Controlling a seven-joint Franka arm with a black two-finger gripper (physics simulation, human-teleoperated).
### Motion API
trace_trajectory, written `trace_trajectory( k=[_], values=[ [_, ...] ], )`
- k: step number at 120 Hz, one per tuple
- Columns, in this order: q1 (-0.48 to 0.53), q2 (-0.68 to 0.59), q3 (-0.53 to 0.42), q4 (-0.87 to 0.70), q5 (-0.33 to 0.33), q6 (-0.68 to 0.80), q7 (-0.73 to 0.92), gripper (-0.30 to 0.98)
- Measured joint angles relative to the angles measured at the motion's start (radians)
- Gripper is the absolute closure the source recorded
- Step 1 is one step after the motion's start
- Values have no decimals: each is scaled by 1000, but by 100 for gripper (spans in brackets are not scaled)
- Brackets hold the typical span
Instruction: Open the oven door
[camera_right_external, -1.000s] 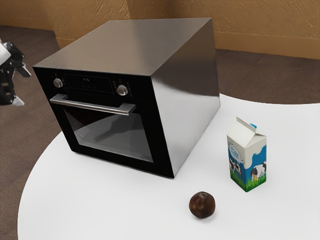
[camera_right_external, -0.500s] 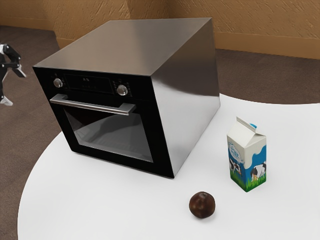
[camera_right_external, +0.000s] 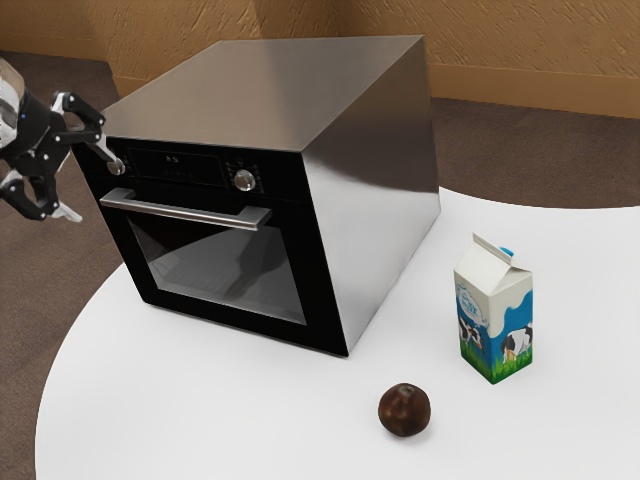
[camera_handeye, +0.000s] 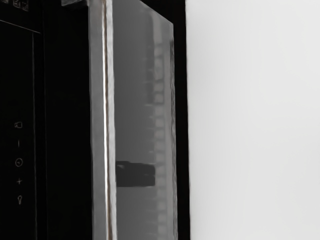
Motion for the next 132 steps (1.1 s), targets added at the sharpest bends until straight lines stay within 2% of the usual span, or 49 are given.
trace_trajectory(
  k=[22,77,132],
  values=[
    [2,-22,5,-35,-5,12,-2,2],
    [3,46,44,-104,-9,174,-19,2],
    [2,40,51,-208,3,306,-54,2]
  ],
)
